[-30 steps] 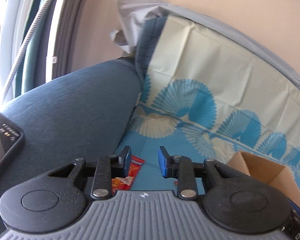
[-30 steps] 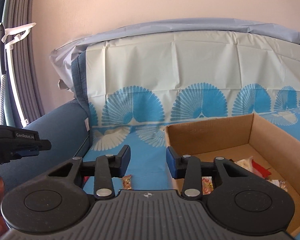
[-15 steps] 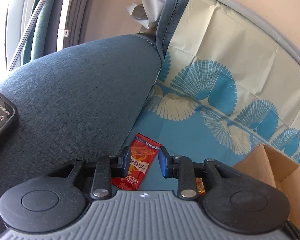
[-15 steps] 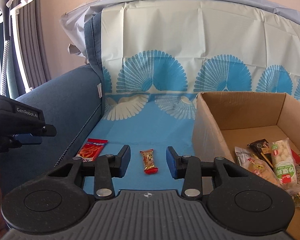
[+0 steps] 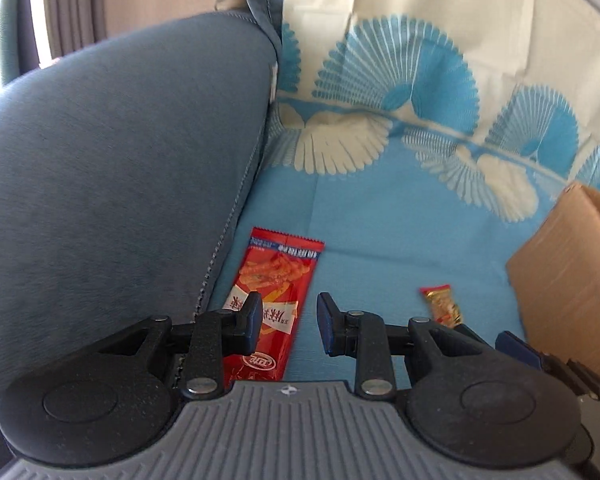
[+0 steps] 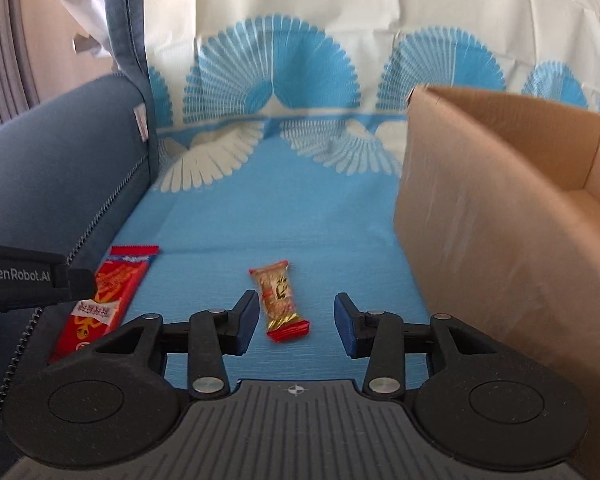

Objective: Organize snacks
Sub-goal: 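Close the left tool on the red spicy-strip packet and lift it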

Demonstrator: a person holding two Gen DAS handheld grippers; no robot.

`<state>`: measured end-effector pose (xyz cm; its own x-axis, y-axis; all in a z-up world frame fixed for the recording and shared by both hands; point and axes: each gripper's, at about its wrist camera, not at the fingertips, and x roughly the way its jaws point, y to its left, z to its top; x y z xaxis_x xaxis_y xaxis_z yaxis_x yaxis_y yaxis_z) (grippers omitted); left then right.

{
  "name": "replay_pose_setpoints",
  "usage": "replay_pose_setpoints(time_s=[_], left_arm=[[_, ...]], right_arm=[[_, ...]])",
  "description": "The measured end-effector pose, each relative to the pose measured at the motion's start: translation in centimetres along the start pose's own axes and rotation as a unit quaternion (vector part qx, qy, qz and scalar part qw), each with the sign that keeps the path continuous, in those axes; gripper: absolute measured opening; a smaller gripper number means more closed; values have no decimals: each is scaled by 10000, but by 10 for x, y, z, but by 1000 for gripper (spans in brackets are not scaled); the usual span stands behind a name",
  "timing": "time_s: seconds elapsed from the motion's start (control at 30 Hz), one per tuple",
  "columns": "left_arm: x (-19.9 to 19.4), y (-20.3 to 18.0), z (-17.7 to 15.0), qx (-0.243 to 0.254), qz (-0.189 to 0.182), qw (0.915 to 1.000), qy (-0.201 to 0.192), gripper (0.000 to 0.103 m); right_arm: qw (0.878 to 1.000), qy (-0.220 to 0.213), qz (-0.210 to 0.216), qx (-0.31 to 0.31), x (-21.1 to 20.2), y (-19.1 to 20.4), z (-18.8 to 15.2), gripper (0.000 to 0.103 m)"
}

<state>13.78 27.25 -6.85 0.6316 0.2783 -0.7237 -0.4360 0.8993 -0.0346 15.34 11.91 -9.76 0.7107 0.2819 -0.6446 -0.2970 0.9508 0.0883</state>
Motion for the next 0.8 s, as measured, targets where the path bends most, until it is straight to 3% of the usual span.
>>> replay_pose_setpoints(time_s=[0.17,0.2,0.3,0.37,0.4,0.53,0.8], left_arm=[[31,-7,-2,299,193,9987,363,39],[35,-7,-2,302,195,9987,374,45],[40,-8,-2,341,316,9983,353,46],[40,-9,-3,405,394,9977,378,39],[39,-9,-3,433,471,9972,386,28],[33,-11,-2,547,472,9966,401,7],[-1,-5,-3,336,238,9987,284,4]], right_arm=[[9997,233,31,-37,24,2,-5,44],[9998,187,6,-80,24,2,-5,44],[9997,200,20,-136,27,3,-3,44],[9997,203,20,-162,27,0,-2,39],[9996,199,-9,-183,27,-1,-2,35],[9997,219,34,-118,23,-6,-1,29],[9985,183,125,-506,-9,0,-8,28]])
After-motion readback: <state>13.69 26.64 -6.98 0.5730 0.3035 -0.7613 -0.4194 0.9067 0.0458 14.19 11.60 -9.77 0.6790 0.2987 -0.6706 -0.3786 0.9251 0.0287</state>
